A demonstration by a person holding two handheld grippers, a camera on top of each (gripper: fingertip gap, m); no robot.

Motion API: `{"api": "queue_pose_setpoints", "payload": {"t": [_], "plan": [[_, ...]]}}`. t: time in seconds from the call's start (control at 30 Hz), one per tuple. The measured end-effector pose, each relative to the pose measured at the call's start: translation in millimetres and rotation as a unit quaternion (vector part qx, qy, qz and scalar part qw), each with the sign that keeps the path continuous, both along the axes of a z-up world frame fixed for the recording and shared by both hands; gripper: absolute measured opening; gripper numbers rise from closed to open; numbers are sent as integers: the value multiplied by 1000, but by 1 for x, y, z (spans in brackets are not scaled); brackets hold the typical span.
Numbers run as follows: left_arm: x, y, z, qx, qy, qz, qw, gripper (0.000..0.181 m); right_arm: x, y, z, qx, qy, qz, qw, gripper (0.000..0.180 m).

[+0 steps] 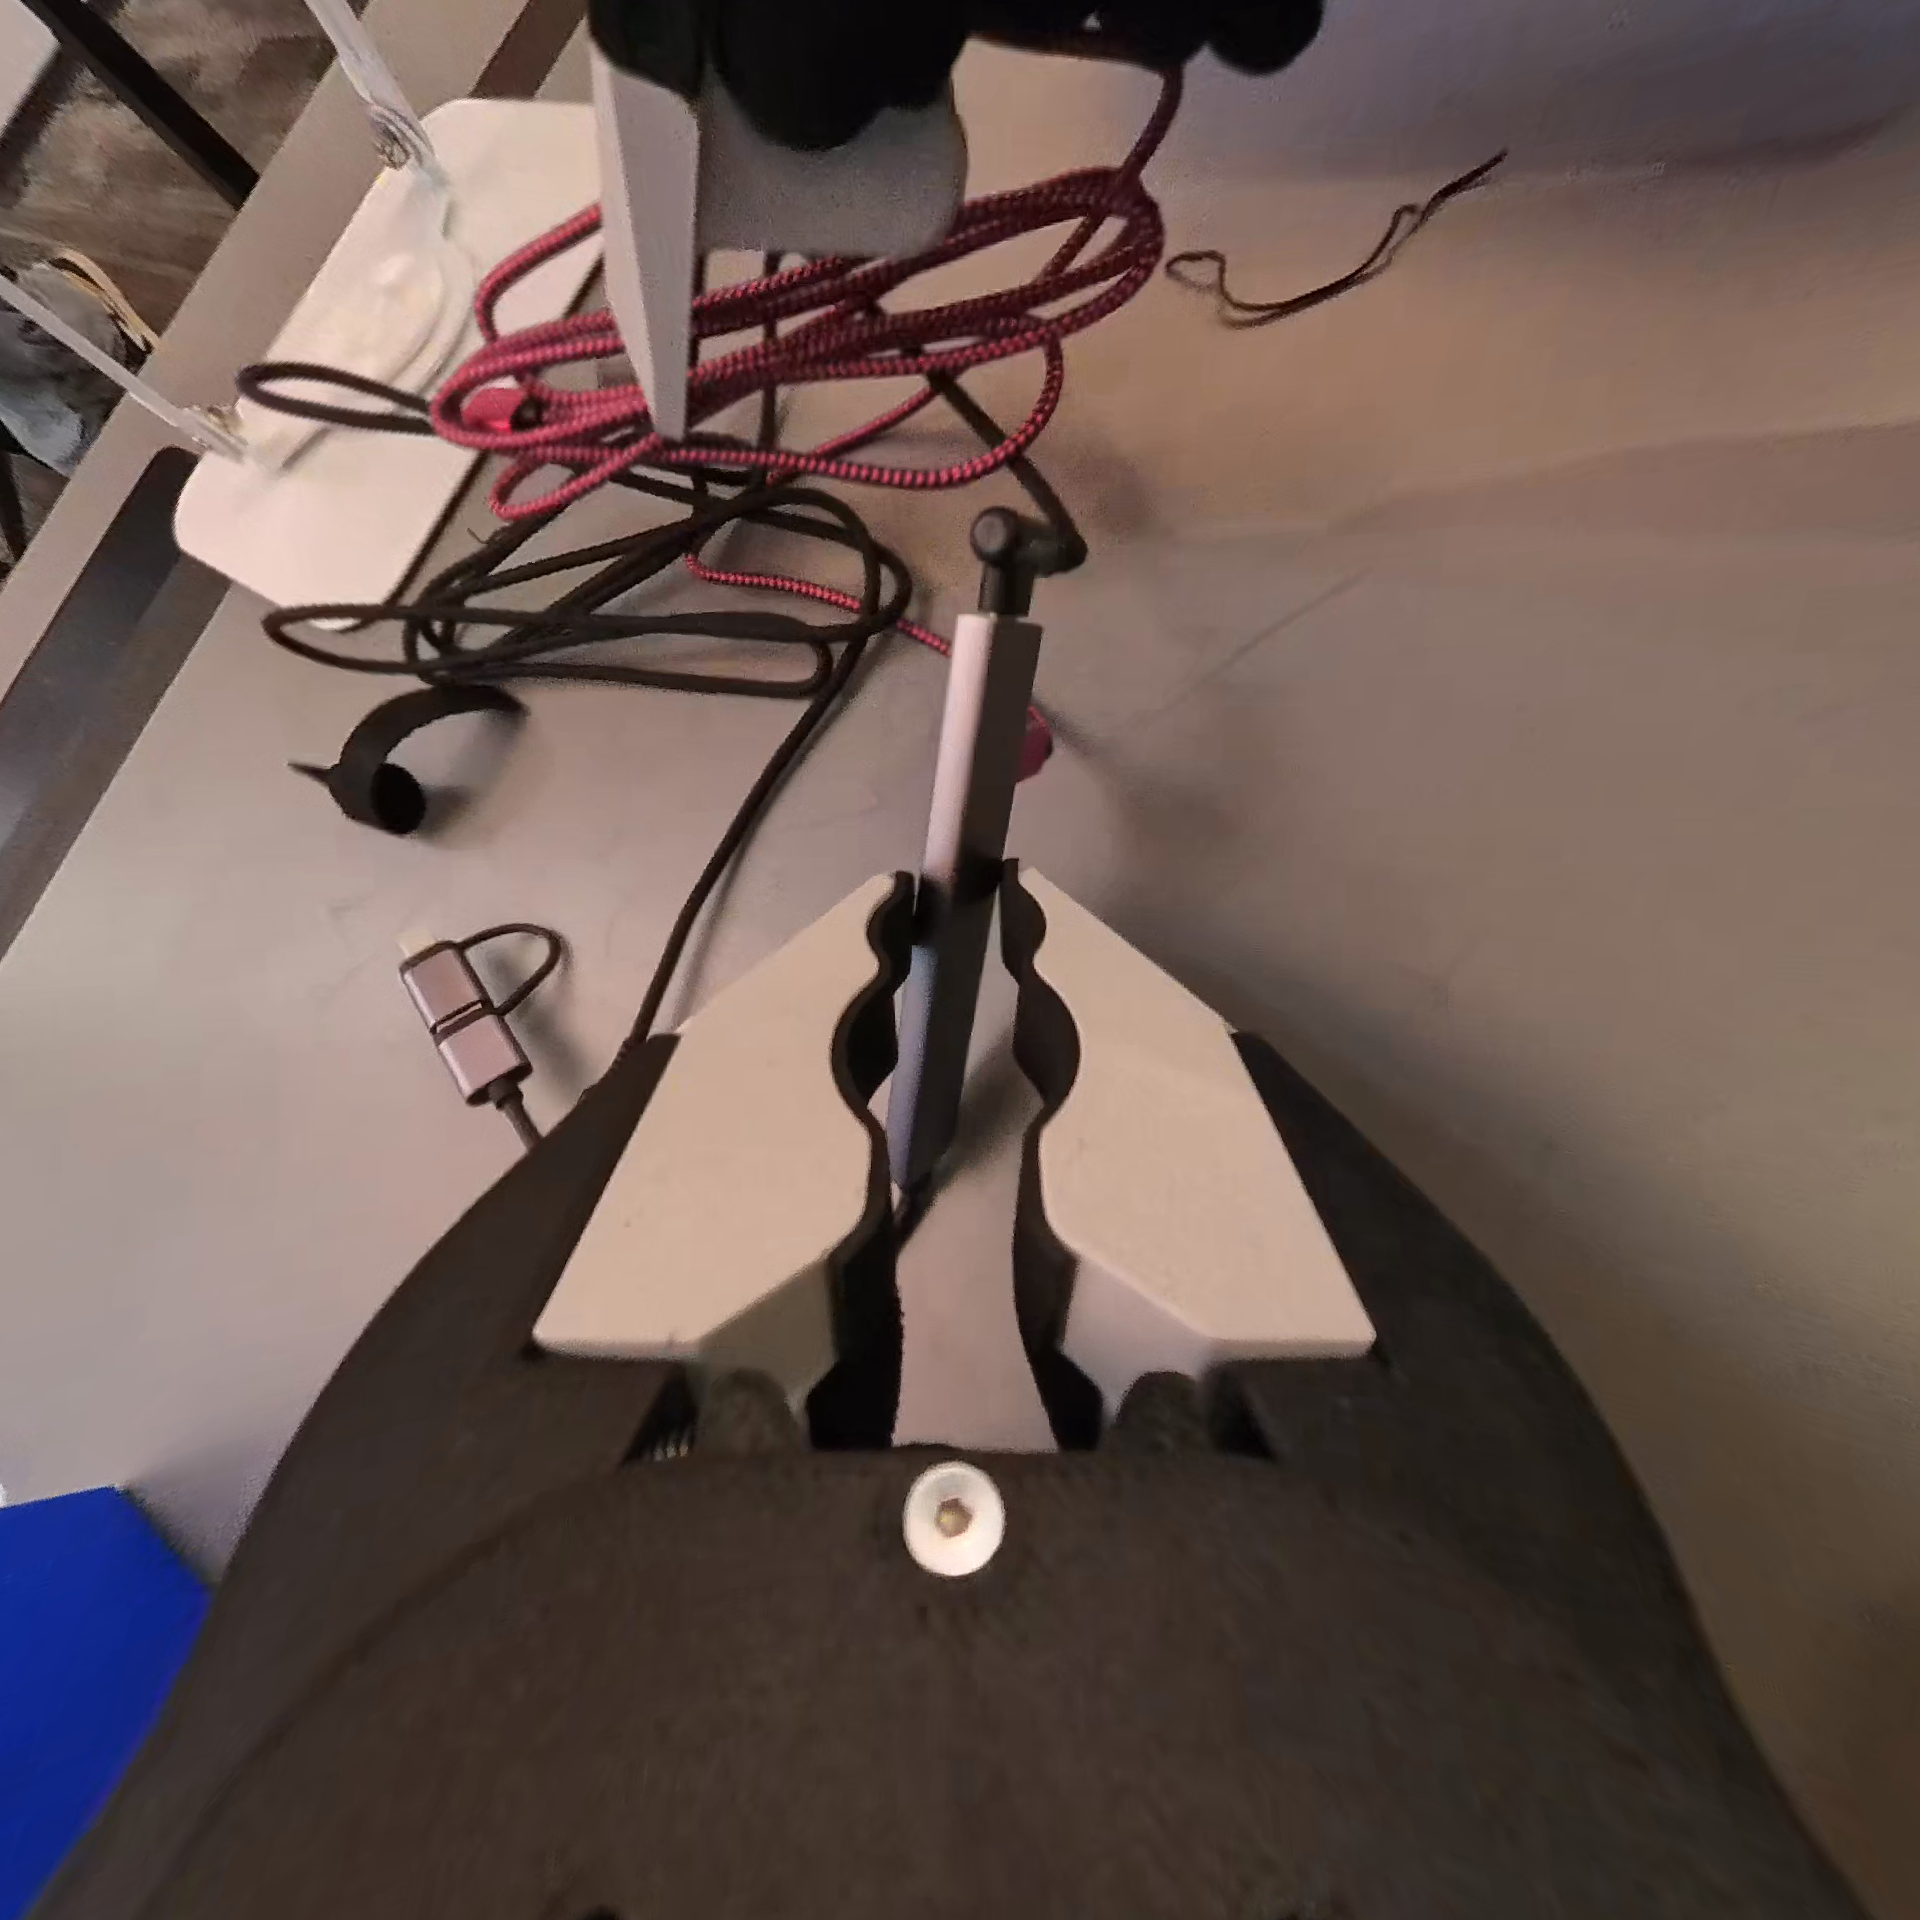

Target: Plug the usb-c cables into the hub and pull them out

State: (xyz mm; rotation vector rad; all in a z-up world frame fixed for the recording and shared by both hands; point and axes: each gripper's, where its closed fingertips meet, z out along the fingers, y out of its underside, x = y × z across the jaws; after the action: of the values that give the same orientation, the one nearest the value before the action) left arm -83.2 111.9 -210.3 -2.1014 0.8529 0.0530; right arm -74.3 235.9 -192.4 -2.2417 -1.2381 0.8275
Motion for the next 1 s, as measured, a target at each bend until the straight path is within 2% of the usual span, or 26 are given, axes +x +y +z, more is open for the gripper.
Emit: {"api": "queue_pose_setpoints", "payload": {"t": [0.1,0.13,0.2,0.3,0.43,0.5,0.63,0.7,0.73,0.77,0.93,1.0], "plan": [[0,-2,0,-5,-15,-5,1000,13,-9,-6,9,16,-5,20,1000,21],[-1,-3,0,-7,-19,-5,1000,13,-10,-9,12,15,-11,31,999,37],[-2,-3,-1,-6,-26,-4,1000,13,-14,-14,18,21,-22,57,998,56],[-1,-4,-3,-9,-34,-5,999,12,-13,-8,13,53,-62,68,994,73],[1,-4,-5,-10,-41,-7,999,12,-16,9,-14,68,-118,51,989,116],[0,-4,-6,-11,-38,-4,999,11,-19,17,-27,82,-148,53,984,127],[-2,-4,-10,-13,-36,-2,999,10,-22,23,-52,78,-206,72,973,107],[-3,-4,-11,-15,-37,-1,999,10,-28,21,-54,68,-201,73,974,89],[-4,-4,-12,-16,-37,0,999,9,-31,20,-52,74,-197,84,974,71],[-4,-5,-12,-18,-38,1,999,9,-32,19,-51,75,-198,91,973,62],[-5,-9,-10,-19,-51,3,998,13,-32,16,-49,88,-186,112,972,37],[-10,-11,-9,-19,-62,10,998,13,-32,10,-44,68,-152,109,980,22]]}}
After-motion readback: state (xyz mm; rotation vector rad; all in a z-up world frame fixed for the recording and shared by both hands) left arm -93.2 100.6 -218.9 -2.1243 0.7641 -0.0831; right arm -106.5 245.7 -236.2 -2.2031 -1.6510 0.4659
